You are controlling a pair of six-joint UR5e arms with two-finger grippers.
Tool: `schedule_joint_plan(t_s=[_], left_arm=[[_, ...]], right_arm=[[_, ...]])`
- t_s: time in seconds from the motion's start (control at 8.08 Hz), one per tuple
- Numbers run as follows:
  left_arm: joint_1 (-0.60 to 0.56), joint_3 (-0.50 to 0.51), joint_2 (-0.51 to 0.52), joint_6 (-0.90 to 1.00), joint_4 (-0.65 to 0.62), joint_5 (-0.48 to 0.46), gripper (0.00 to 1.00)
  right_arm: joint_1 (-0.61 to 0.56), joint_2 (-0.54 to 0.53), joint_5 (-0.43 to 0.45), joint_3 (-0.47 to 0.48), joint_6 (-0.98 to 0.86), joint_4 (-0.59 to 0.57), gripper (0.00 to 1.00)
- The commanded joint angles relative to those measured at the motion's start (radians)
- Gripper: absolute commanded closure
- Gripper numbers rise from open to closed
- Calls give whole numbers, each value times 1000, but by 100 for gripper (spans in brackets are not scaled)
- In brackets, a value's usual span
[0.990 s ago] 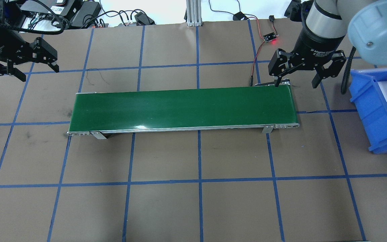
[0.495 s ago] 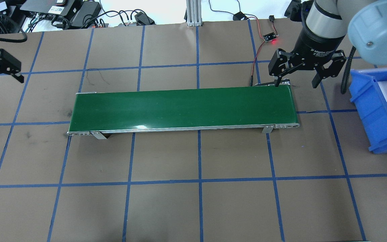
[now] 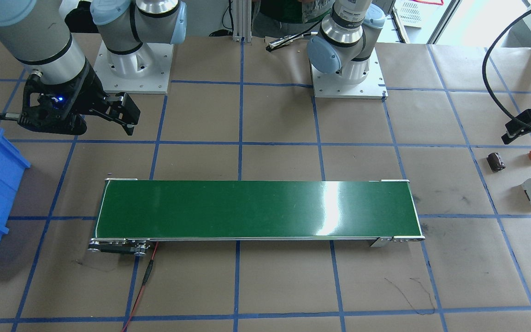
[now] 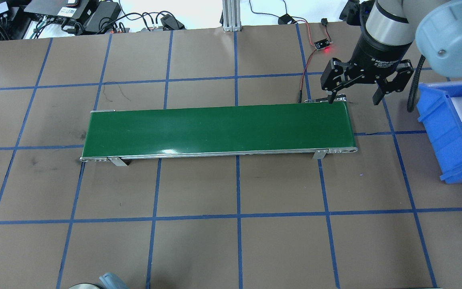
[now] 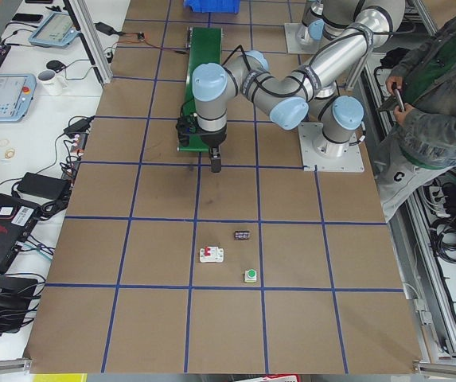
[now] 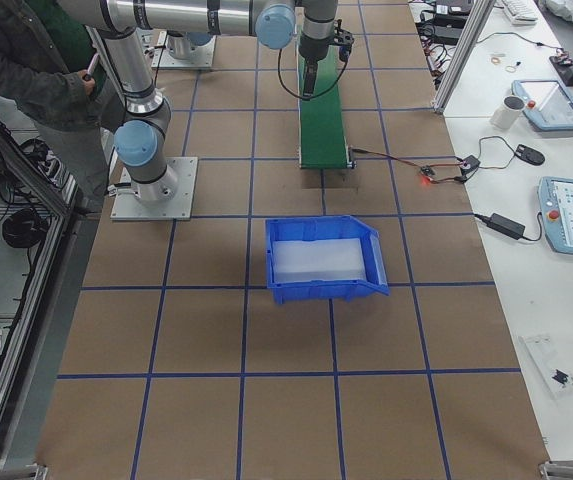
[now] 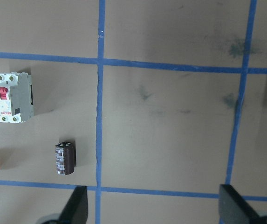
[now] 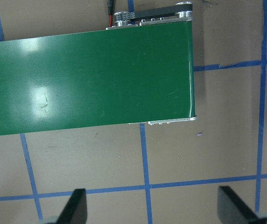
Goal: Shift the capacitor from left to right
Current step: 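Move the left gripper down toward the brown capacitor on the table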
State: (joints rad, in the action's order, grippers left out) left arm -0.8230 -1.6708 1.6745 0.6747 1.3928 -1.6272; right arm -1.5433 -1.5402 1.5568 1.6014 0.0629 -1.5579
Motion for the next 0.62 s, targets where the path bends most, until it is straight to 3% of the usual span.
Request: schedule_joint_plan(t_s=[0.0, 0.5], left_arm=[[56, -99, 39, 169, -95, -37, 0], [142, -138, 164, 327, -311, -39, 1]], right_arm=[[0, 0, 2, 0, -3, 1, 0], [0, 0, 2, 0, -2, 1, 0]])
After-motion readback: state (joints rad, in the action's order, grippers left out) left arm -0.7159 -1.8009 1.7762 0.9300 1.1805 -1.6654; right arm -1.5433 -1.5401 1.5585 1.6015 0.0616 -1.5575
